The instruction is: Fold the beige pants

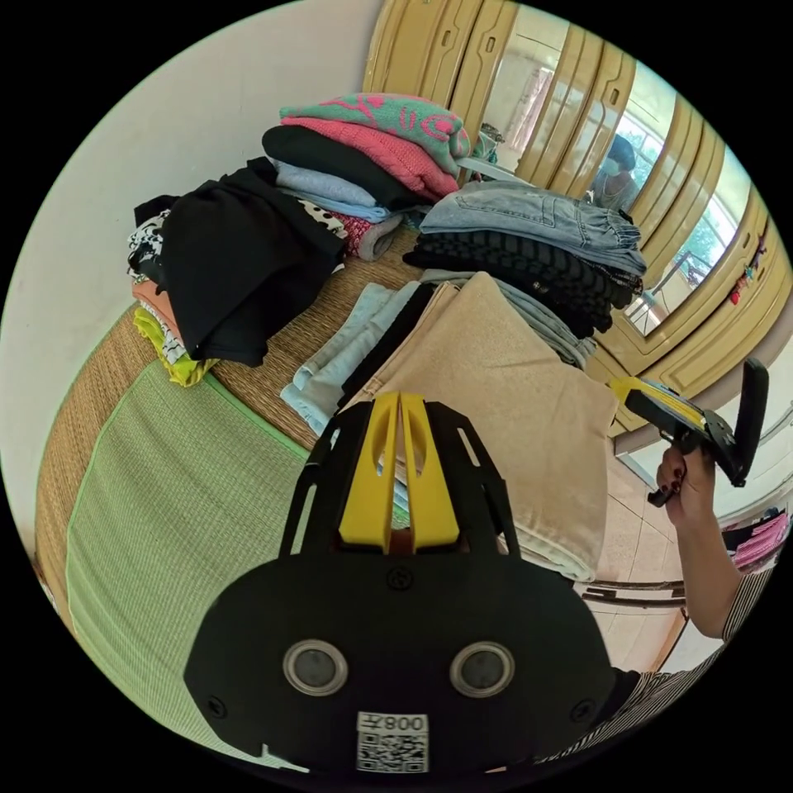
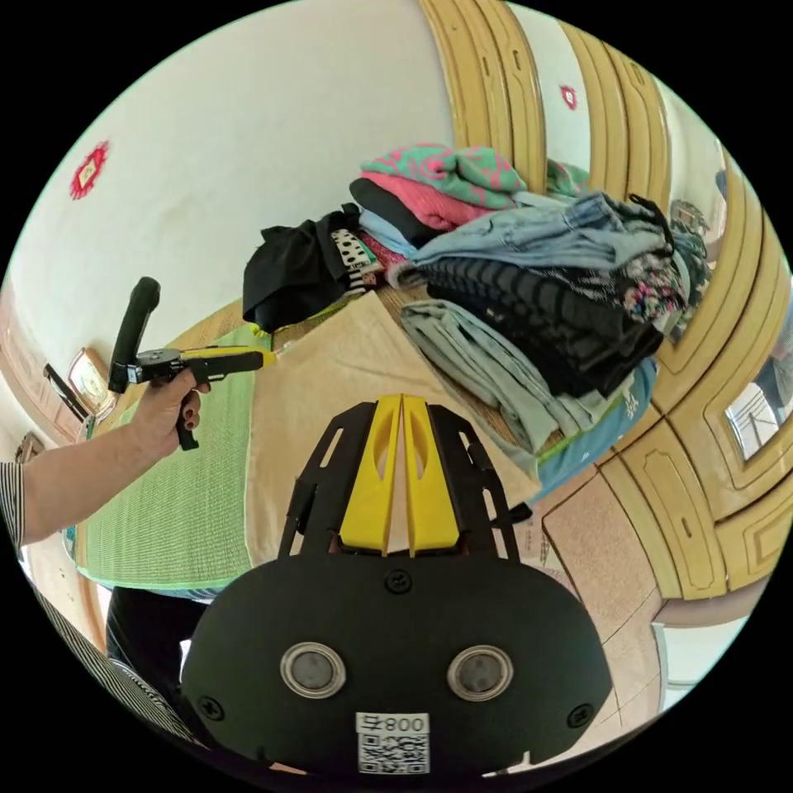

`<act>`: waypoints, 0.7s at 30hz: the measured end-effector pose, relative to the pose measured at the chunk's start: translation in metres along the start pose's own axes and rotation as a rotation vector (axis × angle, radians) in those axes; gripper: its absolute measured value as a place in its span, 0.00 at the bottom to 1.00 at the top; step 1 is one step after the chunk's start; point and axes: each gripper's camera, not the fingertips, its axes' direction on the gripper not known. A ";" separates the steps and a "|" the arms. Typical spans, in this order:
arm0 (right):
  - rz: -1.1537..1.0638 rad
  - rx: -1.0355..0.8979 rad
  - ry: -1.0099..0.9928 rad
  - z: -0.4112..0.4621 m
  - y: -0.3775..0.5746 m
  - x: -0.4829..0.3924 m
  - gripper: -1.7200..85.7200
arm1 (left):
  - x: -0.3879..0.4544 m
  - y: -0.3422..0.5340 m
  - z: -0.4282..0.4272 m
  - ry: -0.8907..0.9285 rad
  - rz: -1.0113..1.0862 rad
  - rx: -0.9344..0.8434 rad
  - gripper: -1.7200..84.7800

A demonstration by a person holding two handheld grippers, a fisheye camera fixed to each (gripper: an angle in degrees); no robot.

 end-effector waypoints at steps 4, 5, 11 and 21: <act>-0.096 -0.064 0.014 0.048 -0.060 -0.023 0.02 | -0.002 0.019 0.036 -0.043 0.029 -0.048 0.02; -0.114 -0.113 0.009 0.068 -0.074 -0.027 0.02 | -0.002 0.023 0.039 -0.045 0.035 -0.040 0.02; -0.114 -0.222 0.015 0.116 -0.090 -0.023 0.02 | -0.016 0.047 0.064 -0.042 0.011 -0.026 0.02; -0.131 -0.265 -0.046 0.086 -0.083 0.002 0.02 | -0.032 0.080 0.063 -0.009 -0.014 -0.014 0.02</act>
